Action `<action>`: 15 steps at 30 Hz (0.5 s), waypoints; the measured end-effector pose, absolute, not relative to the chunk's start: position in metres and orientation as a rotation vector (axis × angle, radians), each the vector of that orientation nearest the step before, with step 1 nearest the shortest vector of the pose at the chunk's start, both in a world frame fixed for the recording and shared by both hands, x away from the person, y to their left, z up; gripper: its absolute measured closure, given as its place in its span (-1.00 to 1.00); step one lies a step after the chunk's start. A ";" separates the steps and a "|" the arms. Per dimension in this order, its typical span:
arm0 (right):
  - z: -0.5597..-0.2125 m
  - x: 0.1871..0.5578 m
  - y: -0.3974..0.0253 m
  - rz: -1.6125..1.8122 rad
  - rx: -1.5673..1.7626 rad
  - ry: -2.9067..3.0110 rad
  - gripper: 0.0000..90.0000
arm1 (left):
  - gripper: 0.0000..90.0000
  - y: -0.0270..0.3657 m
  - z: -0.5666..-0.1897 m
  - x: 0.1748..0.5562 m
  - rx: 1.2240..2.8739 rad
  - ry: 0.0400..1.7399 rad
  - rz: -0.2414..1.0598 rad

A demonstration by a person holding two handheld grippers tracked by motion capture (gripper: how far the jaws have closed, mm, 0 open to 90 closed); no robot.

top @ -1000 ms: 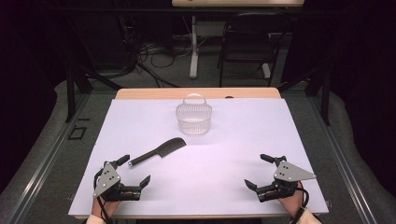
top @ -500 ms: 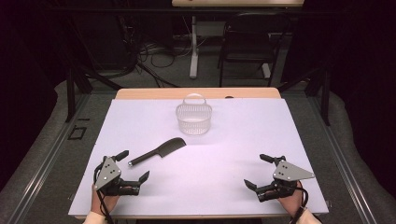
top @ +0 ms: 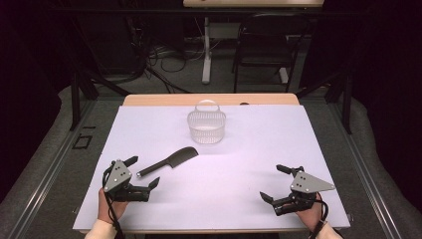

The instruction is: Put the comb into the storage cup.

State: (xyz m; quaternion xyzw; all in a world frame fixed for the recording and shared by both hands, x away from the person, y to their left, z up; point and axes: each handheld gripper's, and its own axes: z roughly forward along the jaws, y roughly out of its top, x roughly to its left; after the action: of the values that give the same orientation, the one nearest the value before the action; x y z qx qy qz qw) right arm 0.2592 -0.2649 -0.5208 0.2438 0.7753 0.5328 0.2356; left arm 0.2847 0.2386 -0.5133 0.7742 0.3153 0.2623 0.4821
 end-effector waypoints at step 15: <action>-0.521 0.259 -0.264 1.459 0.670 2.134 -1.00 | -0.99 0.239 -0.508 0.301 1.939 0.801 0.627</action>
State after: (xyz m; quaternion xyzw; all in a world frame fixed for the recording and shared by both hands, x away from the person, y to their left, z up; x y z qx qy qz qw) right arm 0.2595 -0.2644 -0.5212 0.2438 0.7771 0.5312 0.2335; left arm 0.3013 0.2390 -0.5083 0.7872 0.3251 0.2545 0.4581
